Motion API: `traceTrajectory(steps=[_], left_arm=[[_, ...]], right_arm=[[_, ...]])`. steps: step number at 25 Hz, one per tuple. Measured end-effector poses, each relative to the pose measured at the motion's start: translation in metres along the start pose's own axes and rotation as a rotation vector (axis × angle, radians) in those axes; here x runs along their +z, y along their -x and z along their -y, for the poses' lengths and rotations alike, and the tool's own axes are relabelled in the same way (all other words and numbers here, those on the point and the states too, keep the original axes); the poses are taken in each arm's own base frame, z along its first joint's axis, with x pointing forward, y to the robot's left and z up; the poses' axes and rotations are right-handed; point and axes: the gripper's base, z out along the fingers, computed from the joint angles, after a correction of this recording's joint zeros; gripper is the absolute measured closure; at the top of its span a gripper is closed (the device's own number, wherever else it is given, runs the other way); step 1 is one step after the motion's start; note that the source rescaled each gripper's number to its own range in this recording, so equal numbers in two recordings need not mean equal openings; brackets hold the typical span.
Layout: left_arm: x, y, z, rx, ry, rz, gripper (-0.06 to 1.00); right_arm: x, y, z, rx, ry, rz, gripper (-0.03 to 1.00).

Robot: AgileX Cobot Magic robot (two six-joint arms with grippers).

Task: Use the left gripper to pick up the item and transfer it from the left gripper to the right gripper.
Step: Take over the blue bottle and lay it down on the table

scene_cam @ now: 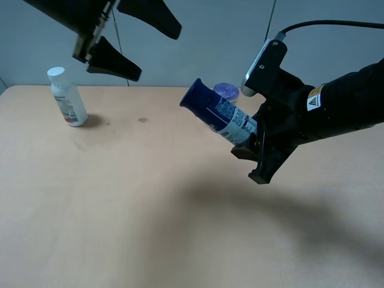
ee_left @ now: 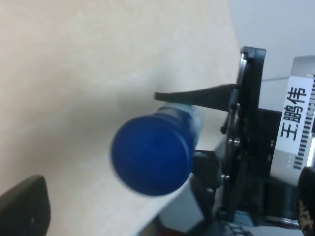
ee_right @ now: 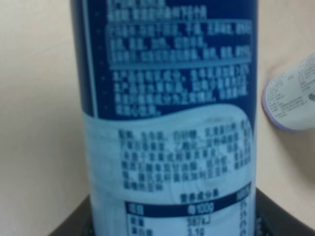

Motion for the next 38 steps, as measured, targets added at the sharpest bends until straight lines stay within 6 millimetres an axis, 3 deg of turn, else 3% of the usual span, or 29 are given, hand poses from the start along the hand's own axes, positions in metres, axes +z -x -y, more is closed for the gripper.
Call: traceTrajectory(steps=[9,17,21,25,30,34,38], left_arm=[[-0.089,-0.049,0.041,0.177,0.306,0.178,-0.06],[-0.158,-0.118,0.059,0.222,0.648,0.284,-0.06],[-0.18,-0.156,0.06,0.254,0.757,0.382,-0.05],[-0.178,-0.202,0.046,0.266,0.796,0.414,-0.05],[-0.155,-0.256,0.013,0.26,0.804,0.398,-0.05],[-0.137,-0.29,-0.01,0.265,0.799,0.413,-0.05],[-0.128,-0.313,-0.02,0.297,0.759,0.491,-0.05]], right_arm=[[0.0,0.0,0.0,0.013,0.004,0.002,0.83],[0.0,0.0,-0.001,0.029,0.009,0.004,0.83],[0.0,0.0,-0.001,0.029,0.009,0.004,0.83],[0.0,0.0,-0.001,0.03,0.009,0.004,0.83],[0.0,0.0,-0.001,0.03,0.009,0.004,0.83],[0.0,0.0,-0.001,0.033,0.01,0.005,0.83],[0.0,0.0,-0.001,0.035,0.01,0.005,0.83]])
